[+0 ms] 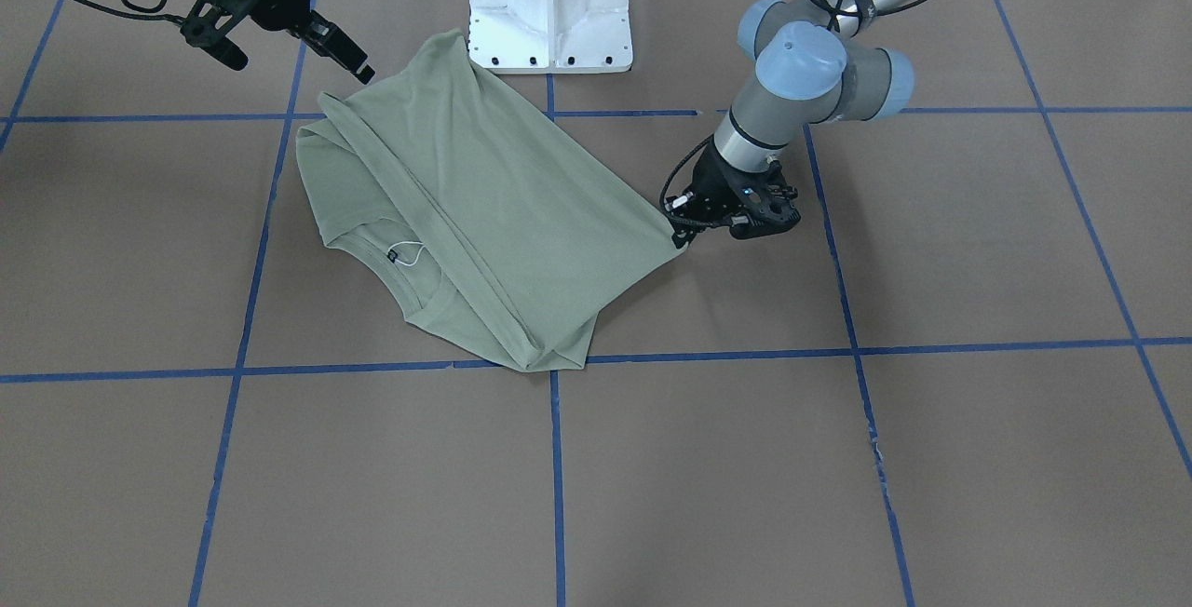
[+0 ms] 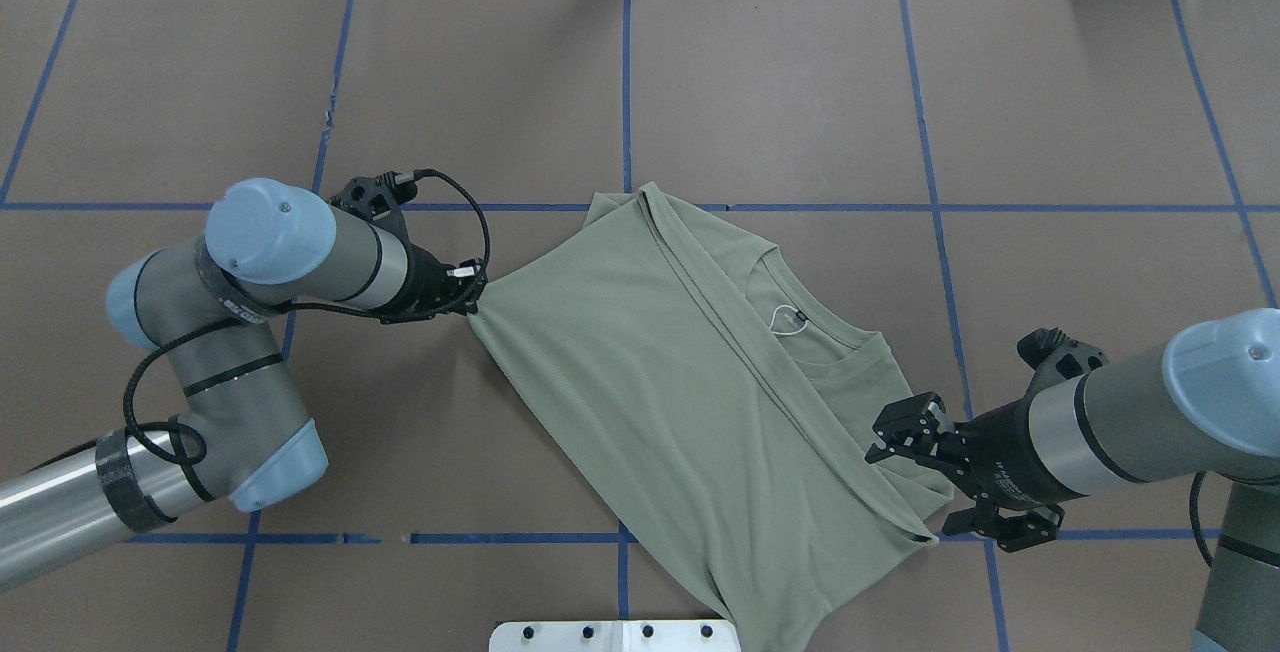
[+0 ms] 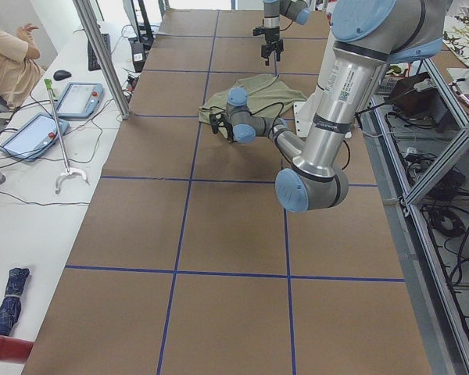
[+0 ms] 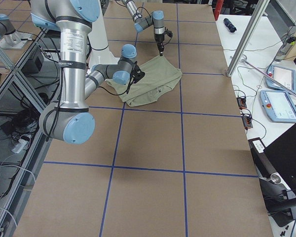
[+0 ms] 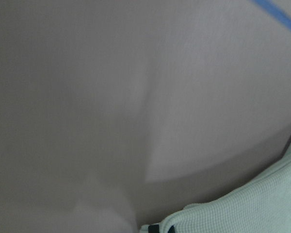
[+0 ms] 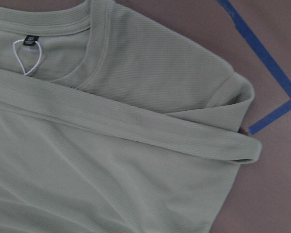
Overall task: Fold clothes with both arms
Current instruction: 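Grasp the shirt corner nearest the left gripper with the left gripper, then pull the corner away from the robot with the left gripper while the right releases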
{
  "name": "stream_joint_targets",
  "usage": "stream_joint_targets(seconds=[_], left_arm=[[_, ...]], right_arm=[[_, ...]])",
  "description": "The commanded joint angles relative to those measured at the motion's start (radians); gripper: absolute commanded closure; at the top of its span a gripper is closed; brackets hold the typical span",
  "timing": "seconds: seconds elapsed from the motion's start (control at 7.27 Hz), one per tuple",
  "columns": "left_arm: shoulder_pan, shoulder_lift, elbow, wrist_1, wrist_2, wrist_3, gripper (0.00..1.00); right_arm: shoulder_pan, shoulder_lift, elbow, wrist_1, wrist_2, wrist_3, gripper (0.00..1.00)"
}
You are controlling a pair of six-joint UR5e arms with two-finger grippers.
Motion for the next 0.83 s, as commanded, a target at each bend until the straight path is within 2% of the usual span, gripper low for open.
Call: stream_joint_targets(seconds=[0.0,0.14,0.41,0.55,0.69], left_arm=[[-0.148,-0.087,0.123,-0.013,-0.002,0.106,1.0],[-0.206,-0.175,0.239,-0.021,-0.002,0.138,1.0],[-0.26,-0.363,0.582,-0.263,-0.002,0.138,1.0],[-0.263,-0.439,0.698,-0.312,0.003,0.138,1.0],[-0.264,-0.451,0.725,-0.33,0.026,0.138,1.0]], right_arm=[[0.015,0.006,0.002,0.0,0.002,0.0,0.0],[0.026,0.008,0.0,0.001,0.002,0.0,0.0],[0.058,0.021,-0.003,0.0,-0.007,-0.003,0.0],[0.081,0.05,-0.021,0.0,-0.009,-0.003,0.0],[0.094,0.072,-0.037,0.0,-0.009,-0.003,0.0]])
